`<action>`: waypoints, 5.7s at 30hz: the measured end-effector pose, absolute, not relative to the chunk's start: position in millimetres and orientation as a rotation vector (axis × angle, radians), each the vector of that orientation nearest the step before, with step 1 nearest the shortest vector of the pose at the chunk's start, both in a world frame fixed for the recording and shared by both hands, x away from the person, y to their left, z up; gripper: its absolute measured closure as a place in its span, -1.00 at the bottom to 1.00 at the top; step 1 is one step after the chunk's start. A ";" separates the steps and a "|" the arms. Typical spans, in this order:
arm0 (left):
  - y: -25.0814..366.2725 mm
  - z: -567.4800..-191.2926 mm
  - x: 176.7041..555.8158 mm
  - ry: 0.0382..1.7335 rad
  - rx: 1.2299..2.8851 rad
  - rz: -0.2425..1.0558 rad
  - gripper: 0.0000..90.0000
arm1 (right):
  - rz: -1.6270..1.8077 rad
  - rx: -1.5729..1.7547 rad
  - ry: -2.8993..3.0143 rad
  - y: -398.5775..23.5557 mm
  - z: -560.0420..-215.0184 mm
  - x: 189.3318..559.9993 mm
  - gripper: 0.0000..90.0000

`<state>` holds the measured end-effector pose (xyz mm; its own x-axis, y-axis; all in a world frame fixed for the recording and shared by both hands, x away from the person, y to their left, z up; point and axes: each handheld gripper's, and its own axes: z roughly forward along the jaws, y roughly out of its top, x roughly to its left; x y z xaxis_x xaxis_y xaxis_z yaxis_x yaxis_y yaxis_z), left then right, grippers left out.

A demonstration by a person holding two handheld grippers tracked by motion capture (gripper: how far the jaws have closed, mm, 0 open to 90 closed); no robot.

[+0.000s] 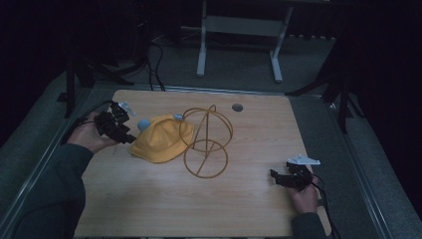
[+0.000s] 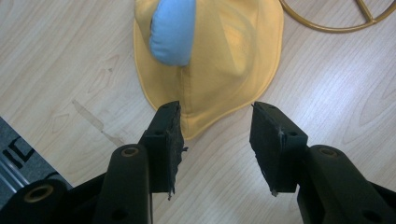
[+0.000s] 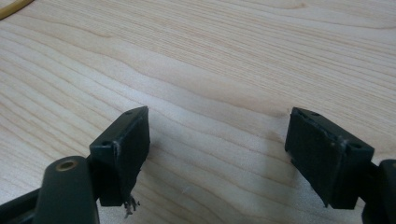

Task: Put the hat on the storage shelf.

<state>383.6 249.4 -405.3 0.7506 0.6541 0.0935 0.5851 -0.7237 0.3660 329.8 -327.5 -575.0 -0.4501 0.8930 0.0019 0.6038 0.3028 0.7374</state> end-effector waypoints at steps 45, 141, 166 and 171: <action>198.3 -389.3 435.8 0.882 2.710 0.318 0.29 | 0.956 1.334 2.166 -327.4 -575.1 329.8 -0.52; 175.0 -376.6 449.3 0.822 2.796 0.362 0.82 | 0.955 1.324 2.172 -327.5 -575.2 329.8 -0.52; 183.3 -345.4 423.7 0.726 2.813 0.402 0.82 | 0.957 1.325 2.171 -327.3 -575.2 329.9 -0.52; 188.2 -340.3 419.8 0.726 2.811 0.407 0.82 | 0.957 1.325 2.171 -327.3 -575.1 329.9 -0.52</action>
<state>419.8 188.2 -340.3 0.8405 0.4986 0.2119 0.4406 -0.8567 0.2681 329.9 -327.3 -575.1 -0.4570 0.8894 -0.0008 0.5993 0.3086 0.7386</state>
